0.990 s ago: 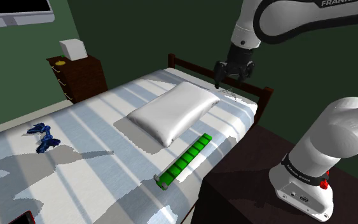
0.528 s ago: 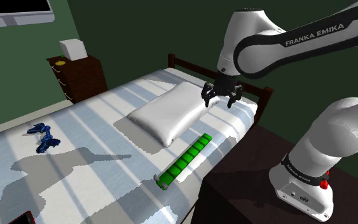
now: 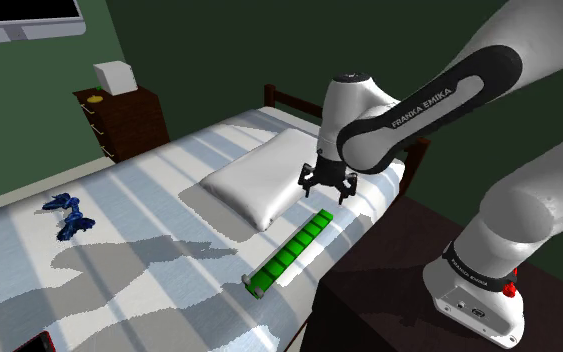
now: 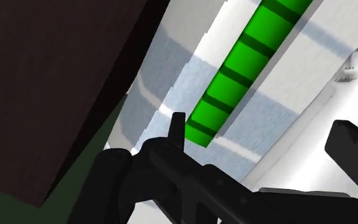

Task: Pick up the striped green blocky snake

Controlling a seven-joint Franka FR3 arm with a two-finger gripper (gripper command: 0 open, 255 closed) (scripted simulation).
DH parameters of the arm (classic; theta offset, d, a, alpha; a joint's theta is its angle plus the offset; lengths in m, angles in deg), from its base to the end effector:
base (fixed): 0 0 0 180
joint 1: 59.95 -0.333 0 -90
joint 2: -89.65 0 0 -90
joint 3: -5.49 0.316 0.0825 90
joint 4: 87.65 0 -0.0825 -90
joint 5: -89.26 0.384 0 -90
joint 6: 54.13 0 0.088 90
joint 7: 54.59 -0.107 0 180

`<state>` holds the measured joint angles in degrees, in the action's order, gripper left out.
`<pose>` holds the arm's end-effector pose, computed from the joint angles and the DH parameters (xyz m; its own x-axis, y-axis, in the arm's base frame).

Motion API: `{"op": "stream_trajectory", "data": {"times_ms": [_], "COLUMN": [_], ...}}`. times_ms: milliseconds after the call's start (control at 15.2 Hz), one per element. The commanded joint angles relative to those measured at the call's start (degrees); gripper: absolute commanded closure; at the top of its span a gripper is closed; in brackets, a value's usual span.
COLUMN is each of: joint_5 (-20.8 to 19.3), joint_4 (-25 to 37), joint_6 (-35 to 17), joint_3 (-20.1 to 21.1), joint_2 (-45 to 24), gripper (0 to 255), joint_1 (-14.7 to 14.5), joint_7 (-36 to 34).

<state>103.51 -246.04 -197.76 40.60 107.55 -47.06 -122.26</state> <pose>0.3594 0.1276 0.2934 0.5267 -0.8494 0.0335 -0.8497 -0.5272 -0.0092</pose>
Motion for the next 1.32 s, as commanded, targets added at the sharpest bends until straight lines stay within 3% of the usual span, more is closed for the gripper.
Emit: {"op": "stream_trajectory", "data": {"times_ms": [0, 132, 264, 330, 396, 528, 726, 1254], "joint_5": [-2.5, -8.7, -19.6, -26.1, -32.1, -39.9, -45.9, -51.9], "joint_4": [0.6, 1.8, 3.5, 4.7, 6.0, 8.9, 13.5, 16.4], "joint_6": [-4.5, -8.7, -12.2, -13.3, -14.2, -15.8, -18.2, -22.6], "joint_3": [3.6, 6.9, 8.4, 7.3, 5.1, -1.7, -9.8, -17.6], "joint_2": [-5.7, -12.4, -20.0, -23.9, -27.6, -33.7, -41.6, -48.3], "gripper": [0, 0, 0, 0, 0, 0, 0, 0], "joint_1": [2.6, 6.2, 9.1, 9.1, 7.8, 2.1, -5.4, -11.9], "joint_7": [-7.6, -16.8, -29.2, -36.2, -42.7, -52.7, -63.5, -68.3]}}
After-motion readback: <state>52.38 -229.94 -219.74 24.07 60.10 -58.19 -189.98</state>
